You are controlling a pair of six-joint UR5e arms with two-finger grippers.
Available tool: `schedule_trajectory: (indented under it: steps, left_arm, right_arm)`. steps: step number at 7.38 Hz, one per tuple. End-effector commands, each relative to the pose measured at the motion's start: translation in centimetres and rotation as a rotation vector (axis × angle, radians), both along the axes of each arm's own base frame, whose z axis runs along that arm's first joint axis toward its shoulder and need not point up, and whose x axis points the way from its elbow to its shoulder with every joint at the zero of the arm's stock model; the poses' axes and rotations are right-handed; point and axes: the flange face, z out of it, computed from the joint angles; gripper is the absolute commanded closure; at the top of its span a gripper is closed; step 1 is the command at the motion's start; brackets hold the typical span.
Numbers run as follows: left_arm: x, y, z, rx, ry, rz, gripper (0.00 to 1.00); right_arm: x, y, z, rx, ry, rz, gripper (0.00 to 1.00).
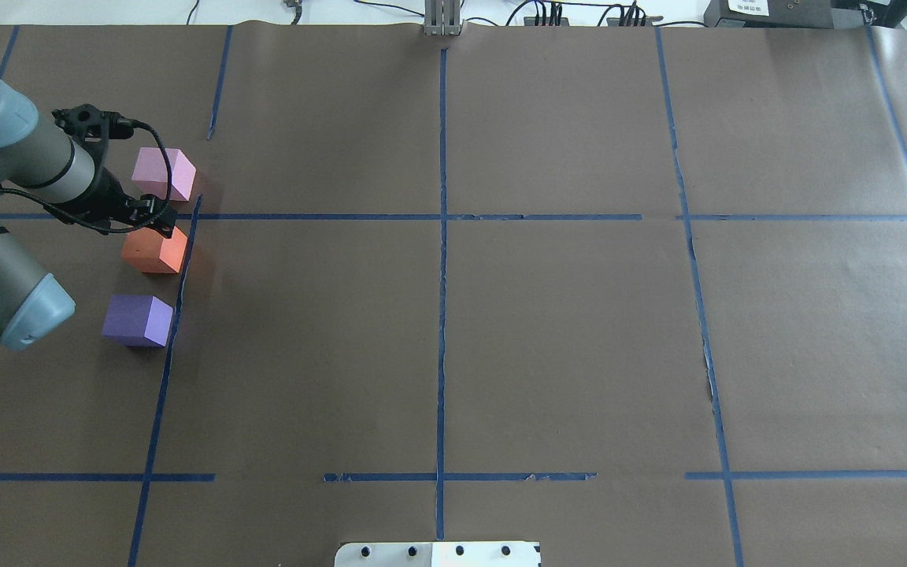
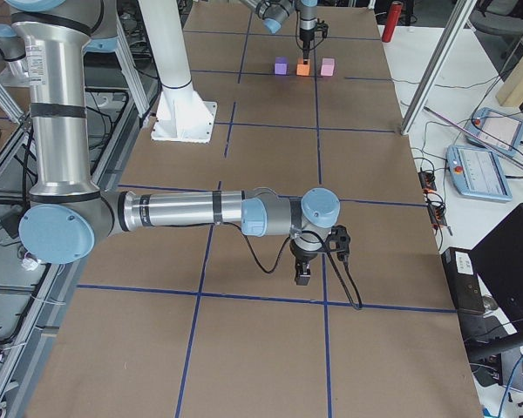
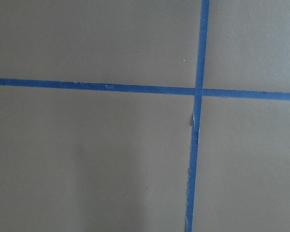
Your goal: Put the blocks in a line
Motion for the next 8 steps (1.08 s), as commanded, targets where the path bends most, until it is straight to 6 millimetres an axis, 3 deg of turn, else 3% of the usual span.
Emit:
schedule_trajectory:
  steps: [1,3,4,5,6,8]
  left_arm:
    - [-11.6,-1.7,2.6,0.105,-0.043,0.032,0.0]
    - [-25.1,-3.4,7.7,0.182,-0.184,0.175,0.0]
    - [-32.3,-1.9,12.1,0.176,-0.213,0.175,0.0]
    - [-37.1,0.2,16.4,0.115,-0.206,0.136,0.0]
    - [-38.4,2.6,19.6,0.052,-0.146,0.111,0.0]
    - [-38.5,3.8,20.4,0.047,-0.098,0.11,0.0]
  right_arm:
    - [0.0,0.0,0.0,0.0,0.0,0.0,0.0]
    - [0.0,0.0,0.0,0.0,0.0,0.0,0.0]
    - [0.0,0.0,0.0,0.0,0.0,0.0,0.0]
    - [0.0,0.0,0.0,0.0,0.0,0.0,0.0]
    - [0.0,0.0,-0.1,0.002,0.0,0.0,0.0]
    - [0.0,0.0,0.0,0.0,0.0,0.0,0.0]
